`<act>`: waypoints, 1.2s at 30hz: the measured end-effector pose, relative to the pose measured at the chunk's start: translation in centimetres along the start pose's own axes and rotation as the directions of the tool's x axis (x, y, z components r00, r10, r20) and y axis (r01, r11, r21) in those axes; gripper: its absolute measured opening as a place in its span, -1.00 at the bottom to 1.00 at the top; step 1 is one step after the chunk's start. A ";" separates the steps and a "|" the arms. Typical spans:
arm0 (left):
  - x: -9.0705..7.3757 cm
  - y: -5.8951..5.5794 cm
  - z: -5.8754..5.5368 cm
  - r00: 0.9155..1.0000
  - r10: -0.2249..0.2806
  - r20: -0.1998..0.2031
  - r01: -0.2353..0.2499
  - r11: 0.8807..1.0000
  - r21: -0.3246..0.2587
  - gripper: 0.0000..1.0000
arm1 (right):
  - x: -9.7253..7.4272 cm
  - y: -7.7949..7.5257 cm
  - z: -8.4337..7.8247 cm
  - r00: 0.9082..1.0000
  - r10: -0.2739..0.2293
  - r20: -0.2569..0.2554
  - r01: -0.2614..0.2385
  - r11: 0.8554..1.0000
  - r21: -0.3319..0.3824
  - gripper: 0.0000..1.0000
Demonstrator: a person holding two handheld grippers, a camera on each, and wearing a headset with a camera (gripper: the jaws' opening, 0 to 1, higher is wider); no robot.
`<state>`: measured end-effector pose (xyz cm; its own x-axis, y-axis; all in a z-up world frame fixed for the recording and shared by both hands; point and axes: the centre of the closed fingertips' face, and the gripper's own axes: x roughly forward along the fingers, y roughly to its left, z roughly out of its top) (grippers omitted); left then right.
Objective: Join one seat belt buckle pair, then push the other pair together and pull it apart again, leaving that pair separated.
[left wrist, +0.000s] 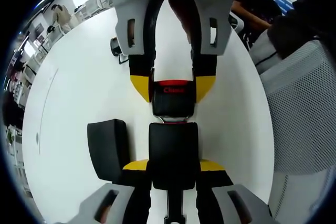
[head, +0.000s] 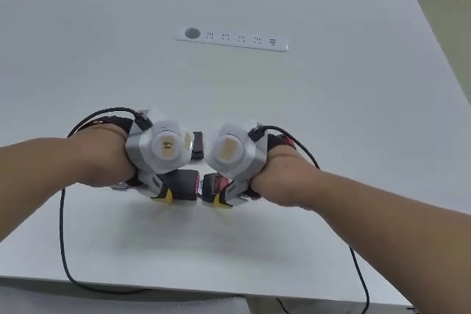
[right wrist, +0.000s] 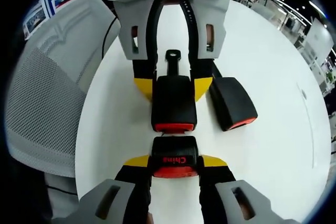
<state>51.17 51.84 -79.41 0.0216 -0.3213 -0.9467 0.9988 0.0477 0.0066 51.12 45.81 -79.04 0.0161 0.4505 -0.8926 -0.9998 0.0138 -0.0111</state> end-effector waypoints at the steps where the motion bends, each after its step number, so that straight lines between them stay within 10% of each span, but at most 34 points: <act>1: 0.0 0.0 0.0 1.000 0.000 0.001 0.000 1.000 -0.001 -0.36 | 0.0 0.1 0.0 1.000 -0.002 0.003 0.002 1.000 0.001 -0.38; 14: -0.2 0.3 -0.2 0.998 -0.007 0.067 0.007 1.000 -0.004 -0.38 | -0.1 -0.2 -0.5 1.000 -0.009 0.011 0.009 0.999 -0.035 -0.40; 36: 0.0 0.7 -0.3 1.000 -0.008 0.018 0.009 0.999 -0.032 -0.35 | 0.3 -0.3 -0.1 0.999 0.002 0.037 -0.003 1.000 0.009 -0.37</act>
<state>51.83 52.14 -79.50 0.0140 -0.3388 -0.9407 0.9971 0.0749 -0.0122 51.44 45.84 -79.36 0.0141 0.4834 -0.8753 -0.9998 0.0210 -0.0045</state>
